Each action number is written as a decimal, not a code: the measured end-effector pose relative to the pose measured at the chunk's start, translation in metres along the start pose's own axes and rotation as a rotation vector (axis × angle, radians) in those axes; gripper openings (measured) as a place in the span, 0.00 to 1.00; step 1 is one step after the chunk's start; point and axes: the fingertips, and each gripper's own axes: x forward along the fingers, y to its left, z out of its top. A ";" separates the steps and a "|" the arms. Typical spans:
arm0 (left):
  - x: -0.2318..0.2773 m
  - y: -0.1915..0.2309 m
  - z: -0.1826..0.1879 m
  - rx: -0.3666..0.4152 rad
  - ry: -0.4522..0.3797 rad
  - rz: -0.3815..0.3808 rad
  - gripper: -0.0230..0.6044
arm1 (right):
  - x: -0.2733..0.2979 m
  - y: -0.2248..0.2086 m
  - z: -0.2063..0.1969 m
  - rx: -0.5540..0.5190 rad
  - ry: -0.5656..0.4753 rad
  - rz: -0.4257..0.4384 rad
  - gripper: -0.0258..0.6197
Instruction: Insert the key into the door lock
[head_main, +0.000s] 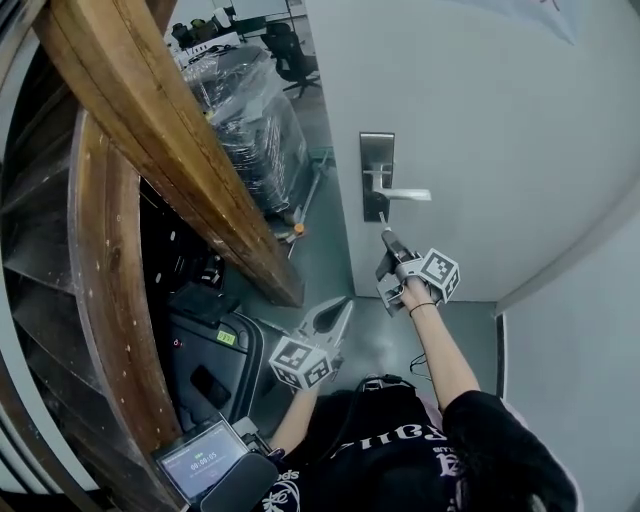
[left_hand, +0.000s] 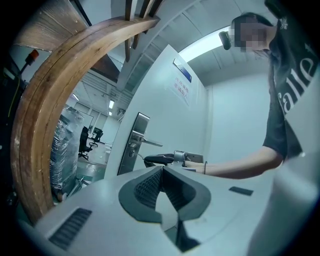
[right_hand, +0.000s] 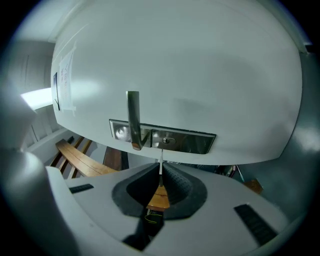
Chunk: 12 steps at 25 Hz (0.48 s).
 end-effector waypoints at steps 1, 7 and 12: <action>0.003 0.001 -0.001 -0.004 -0.001 0.002 0.05 | 0.004 -0.002 0.002 0.014 -0.005 0.003 0.10; 0.009 0.004 -0.008 -0.020 0.015 0.012 0.05 | 0.030 0.000 0.008 0.054 -0.018 0.018 0.10; 0.010 0.008 -0.013 -0.030 0.014 0.025 0.05 | 0.040 -0.005 0.018 0.082 -0.041 -0.007 0.10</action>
